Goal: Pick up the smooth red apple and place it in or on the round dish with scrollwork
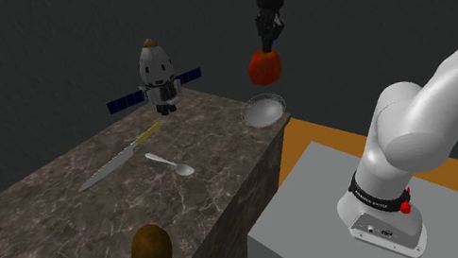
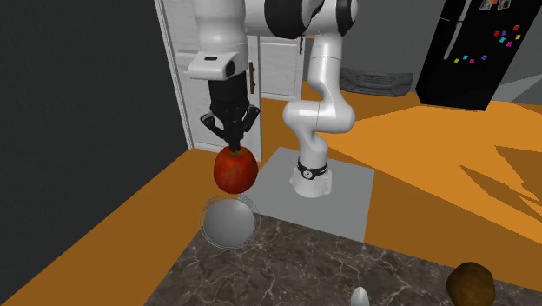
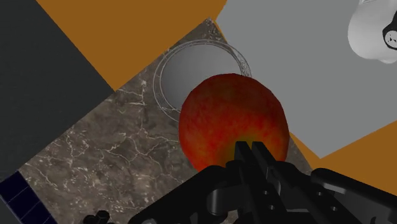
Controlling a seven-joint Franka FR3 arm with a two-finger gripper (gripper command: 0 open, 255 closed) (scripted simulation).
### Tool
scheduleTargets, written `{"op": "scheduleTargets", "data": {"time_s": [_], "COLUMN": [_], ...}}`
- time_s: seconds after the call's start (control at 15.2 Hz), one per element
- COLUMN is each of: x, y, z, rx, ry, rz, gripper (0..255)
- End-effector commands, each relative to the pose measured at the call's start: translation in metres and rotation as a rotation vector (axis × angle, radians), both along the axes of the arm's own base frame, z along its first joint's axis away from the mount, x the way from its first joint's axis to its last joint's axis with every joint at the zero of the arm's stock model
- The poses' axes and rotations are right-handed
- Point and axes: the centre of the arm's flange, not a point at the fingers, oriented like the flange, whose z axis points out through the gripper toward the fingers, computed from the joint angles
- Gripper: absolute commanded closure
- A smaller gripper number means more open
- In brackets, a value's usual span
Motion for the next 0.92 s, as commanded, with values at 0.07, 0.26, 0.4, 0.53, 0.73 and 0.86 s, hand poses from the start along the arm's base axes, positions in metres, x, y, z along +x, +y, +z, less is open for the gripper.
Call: {"op": "scheduleTargets", "data": {"time_s": [0.07, 0.26, 0.4, 0.53, 0.73, 0.86], "x": [0.007, 0.007, 0.007, 0.007, 0.007, 0.007], "y": [-0.044, -0.044, -0.044, -0.044, -0.044, -0.044], "z": [0.020, 0.004, -0.006, -0.017, -0.033, -0.043], "rx": [0.000, 0.000, 0.000, 0.000, 0.000, 0.000], "ry": [0.001, 0.001, 0.001, 0.001, 0.001, 0.001], "rz": [0.001, 0.001, 0.001, 0.001, 0.001, 0.001], "gripper": [255, 255, 255, 255, 255, 255]}}
